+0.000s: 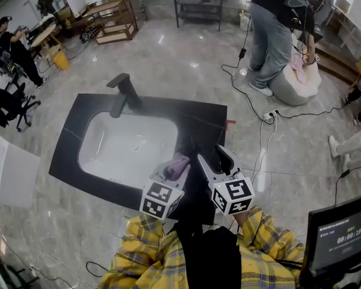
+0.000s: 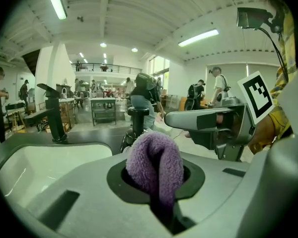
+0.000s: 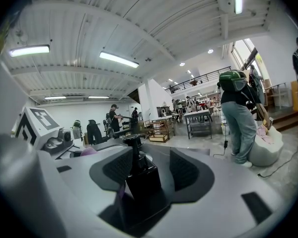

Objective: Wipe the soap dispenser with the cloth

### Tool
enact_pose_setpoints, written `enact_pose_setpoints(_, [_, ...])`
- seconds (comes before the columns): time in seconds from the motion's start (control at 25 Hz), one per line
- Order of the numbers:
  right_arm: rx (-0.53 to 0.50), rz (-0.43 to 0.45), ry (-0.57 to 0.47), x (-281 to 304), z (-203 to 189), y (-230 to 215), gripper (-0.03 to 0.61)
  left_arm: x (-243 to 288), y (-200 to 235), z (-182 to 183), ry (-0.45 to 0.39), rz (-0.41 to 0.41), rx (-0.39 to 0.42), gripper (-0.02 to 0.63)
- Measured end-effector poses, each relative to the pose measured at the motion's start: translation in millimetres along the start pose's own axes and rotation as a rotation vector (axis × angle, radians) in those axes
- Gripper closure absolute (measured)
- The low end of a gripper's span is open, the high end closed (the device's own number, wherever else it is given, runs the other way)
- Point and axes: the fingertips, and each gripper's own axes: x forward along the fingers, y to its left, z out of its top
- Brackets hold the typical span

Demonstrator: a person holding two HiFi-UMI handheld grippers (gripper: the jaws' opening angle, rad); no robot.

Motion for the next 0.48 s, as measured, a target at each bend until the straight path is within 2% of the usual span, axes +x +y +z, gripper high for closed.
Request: enact_pose_setpoints(0.48, [-0.002,0.001,0.002,-1.9,-0.3,-0.1,0.353,5.7,-6.0,-12.3,0.121,-0.067,0.034,0.571])
